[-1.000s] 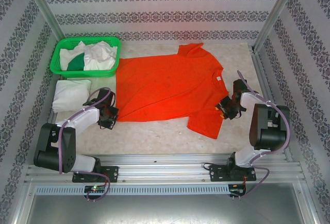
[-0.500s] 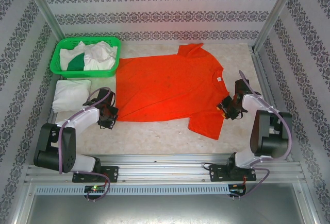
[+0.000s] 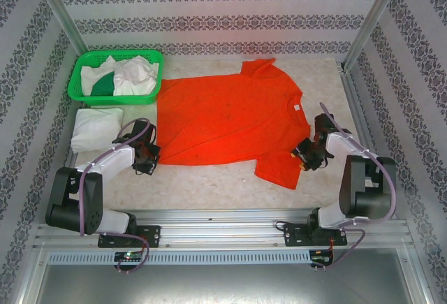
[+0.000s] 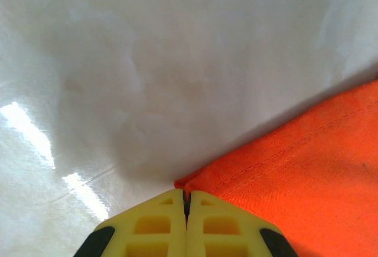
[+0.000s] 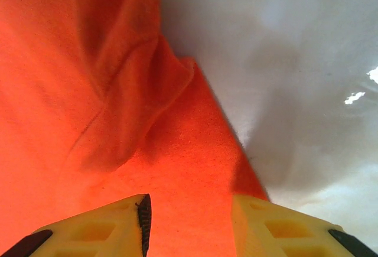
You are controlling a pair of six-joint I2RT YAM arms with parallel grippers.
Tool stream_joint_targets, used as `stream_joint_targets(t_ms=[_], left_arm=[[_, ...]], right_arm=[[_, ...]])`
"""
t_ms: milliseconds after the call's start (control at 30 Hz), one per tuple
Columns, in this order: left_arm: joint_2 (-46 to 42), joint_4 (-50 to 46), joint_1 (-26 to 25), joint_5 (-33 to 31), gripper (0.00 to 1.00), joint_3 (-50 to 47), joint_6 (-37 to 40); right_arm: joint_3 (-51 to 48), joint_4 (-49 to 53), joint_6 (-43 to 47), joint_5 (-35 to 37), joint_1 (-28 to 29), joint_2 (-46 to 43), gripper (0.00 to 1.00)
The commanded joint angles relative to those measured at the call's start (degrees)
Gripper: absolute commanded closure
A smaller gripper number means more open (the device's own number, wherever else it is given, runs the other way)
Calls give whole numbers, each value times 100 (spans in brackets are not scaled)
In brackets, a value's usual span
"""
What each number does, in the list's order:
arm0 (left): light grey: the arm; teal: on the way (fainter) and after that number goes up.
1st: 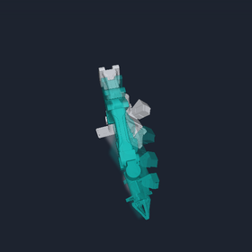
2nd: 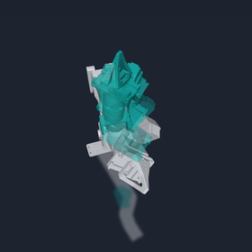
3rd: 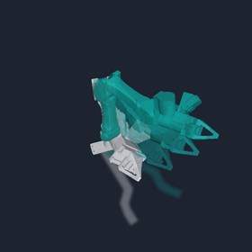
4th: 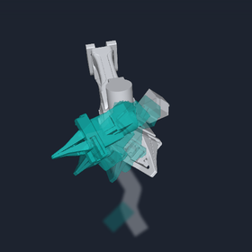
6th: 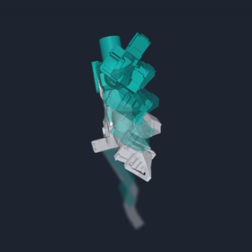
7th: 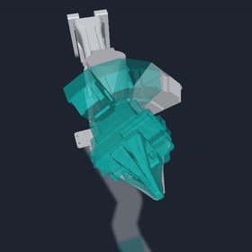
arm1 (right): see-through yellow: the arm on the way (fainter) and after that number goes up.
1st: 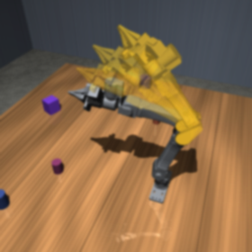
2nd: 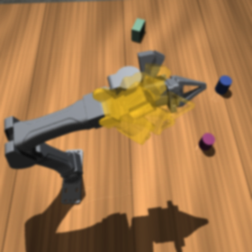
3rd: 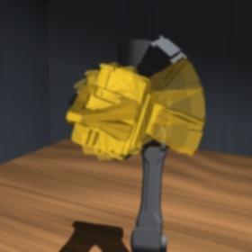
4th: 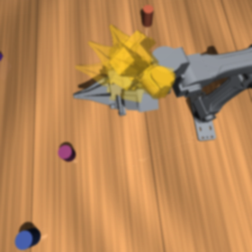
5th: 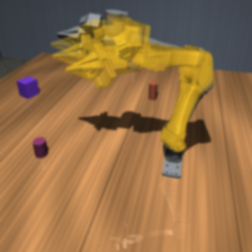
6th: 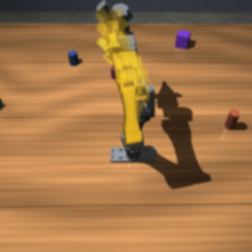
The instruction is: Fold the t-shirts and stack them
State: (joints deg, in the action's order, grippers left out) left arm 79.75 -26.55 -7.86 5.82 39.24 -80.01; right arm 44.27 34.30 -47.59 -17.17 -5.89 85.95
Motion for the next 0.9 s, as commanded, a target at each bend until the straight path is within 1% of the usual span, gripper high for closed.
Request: stream_joint_targets(t_ms=[0, 133, 233, 400, 500, 600, 700, 867], left_arm=[[-46, 34, -28, -71, 100, 13, -153], [-55, 68, -31, -63, 100, -32, -171], [-85, 79, -31, -62, 100, -82, -209], [-152, 71, -27, -112, 100, -137, -254], [-119, 97, -27, -116, 100, -136, -261], [-85, 164, -28, -102, 100, -158, -305], [-77, 172, -23, -103, 100, -154, -314], [-97, 167, -31, -111, 100, -185, -331]], right_arm=[[193, 228, 127, 220, 103, 228, 59], [281, 351, 219, 461, 196, 575, 59], [372, 451, 259, 452, 211, 712, 59], [692, 824, 290, 665, 255, 394, 60], [898, 1024, 377, 805, 264, 408, 60], [977, 1070, 426, 800, 264, 612, 60], [967, 955, 399, 759, 299, 702, 60], [966, 792, 468, 742, 301, 1104, 59]])
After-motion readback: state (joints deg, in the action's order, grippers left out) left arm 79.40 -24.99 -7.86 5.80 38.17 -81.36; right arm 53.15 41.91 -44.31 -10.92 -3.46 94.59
